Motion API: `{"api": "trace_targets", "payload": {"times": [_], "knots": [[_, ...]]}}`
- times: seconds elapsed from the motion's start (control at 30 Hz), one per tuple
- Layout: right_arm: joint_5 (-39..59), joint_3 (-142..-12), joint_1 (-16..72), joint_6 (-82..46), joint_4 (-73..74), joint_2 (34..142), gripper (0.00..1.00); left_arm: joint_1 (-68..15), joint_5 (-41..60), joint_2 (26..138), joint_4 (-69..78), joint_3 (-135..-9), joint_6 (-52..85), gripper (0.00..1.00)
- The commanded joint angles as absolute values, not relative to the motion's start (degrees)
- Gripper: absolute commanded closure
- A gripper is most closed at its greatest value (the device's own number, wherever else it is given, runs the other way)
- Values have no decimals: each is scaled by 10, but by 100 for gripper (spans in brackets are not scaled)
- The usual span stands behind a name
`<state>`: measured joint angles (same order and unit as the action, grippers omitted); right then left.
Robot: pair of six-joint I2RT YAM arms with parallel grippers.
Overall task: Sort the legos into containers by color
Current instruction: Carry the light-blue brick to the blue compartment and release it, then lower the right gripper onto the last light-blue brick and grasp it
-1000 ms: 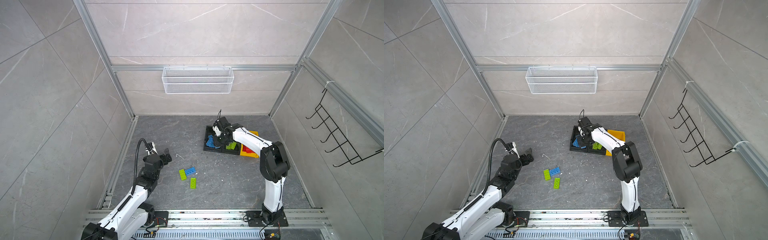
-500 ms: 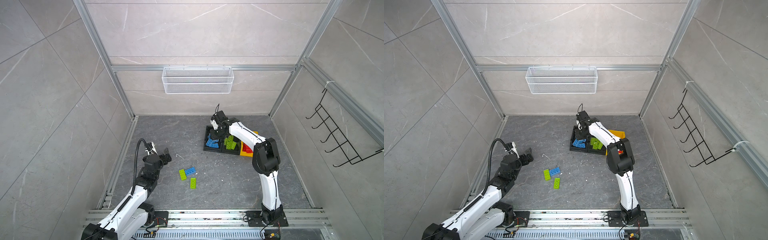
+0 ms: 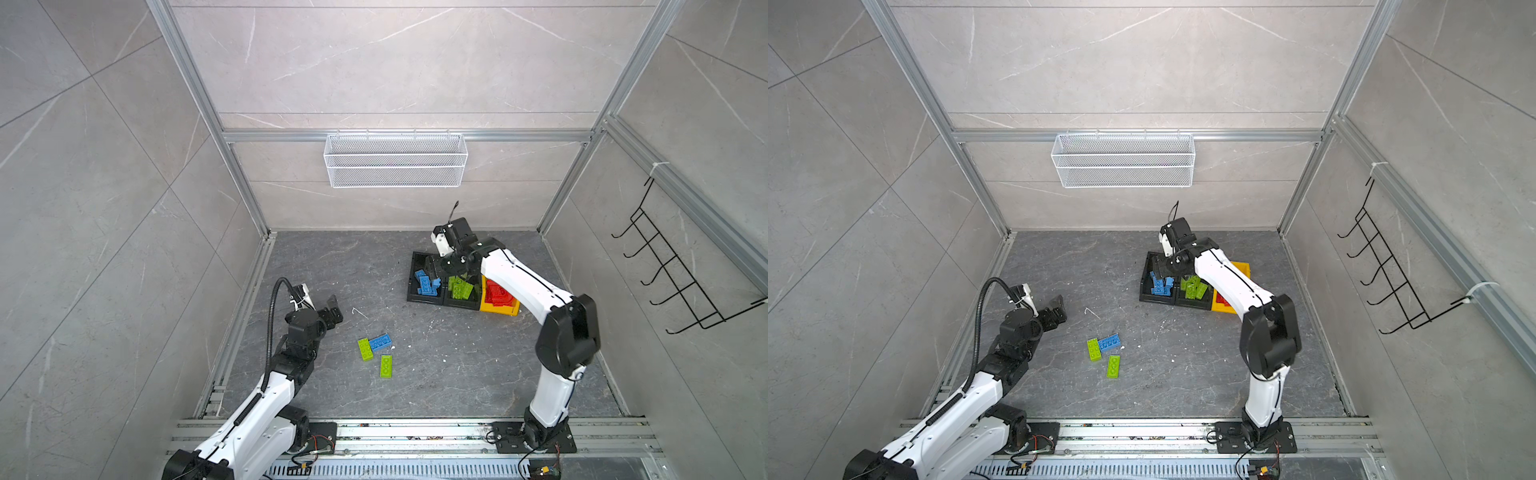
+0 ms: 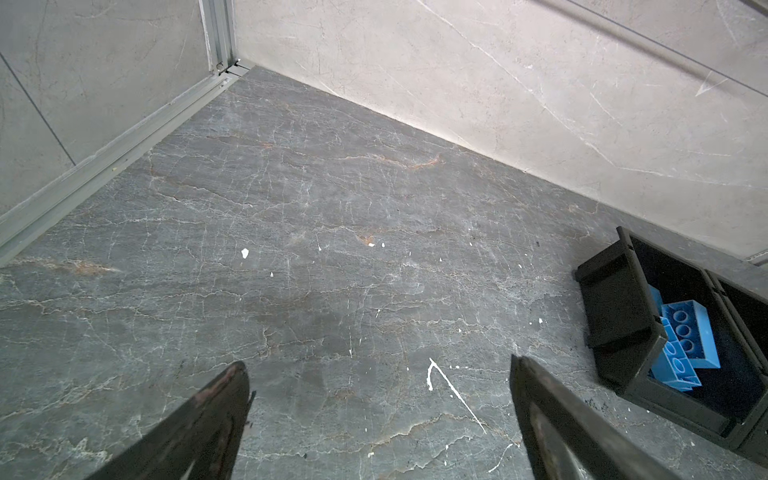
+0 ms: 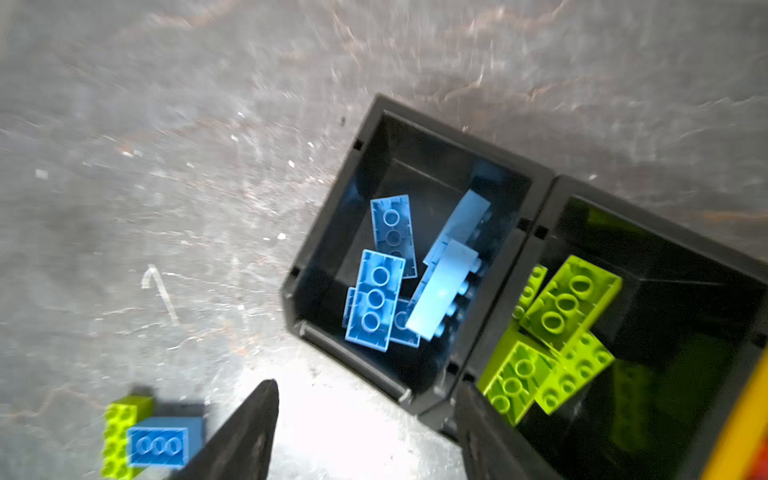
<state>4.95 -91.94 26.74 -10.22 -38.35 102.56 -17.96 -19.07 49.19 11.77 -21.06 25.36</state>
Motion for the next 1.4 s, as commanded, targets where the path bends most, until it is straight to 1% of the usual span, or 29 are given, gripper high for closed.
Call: {"api": "trace_targets", "payload": {"times": [0.0, 0.13, 0.23, 0.3, 0.37, 0.5, 0.6, 0.8, 1.13, 1.27, 1.37], "knots": [[46, -854, 306, -134, -338, 953, 29, -176, -185, 483, 128, -214, 263, 1], [4, -727, 388, -182, -251, 869, 27, -176, -185, 474, 122, -214, 266, 1], [-23, -651, 453, -218, -193, 847, 25, -175, -189, 462, 123, -209, 265, 1], [-26, -631, 482, -233, -177, 858, 25, -175, -202, 459, 123, -204, 262, 1], [-50, -626, 512, -242, -178, 883, 24, -175, -210, 460, 121, -205, 262, 1], [-71, -627, 546, -267, -173, 929, 24, -174, -200, 467, 123, -207, 263, 1], [-64, -622, 556, -280, -155, 948, 24, -174, -214, 474, 123, -206, 262, 1], [-49, -629, 562, -274, -148, 978, 24, -174, -203, 478, 127, -206, 262, 1], [-53, -653, 582, -263, -175, 1033, 24, -173, -209, 476, 122, -209, 263, 1], [-54, -665, 588, -262, -164, 1057, 24, -173, -197, 470, 124, -208, 266, 1], [-57, -679, 588, -270, -165, 1073, 24, -173, -206, 471, 122, -207, 264, 1]]}}
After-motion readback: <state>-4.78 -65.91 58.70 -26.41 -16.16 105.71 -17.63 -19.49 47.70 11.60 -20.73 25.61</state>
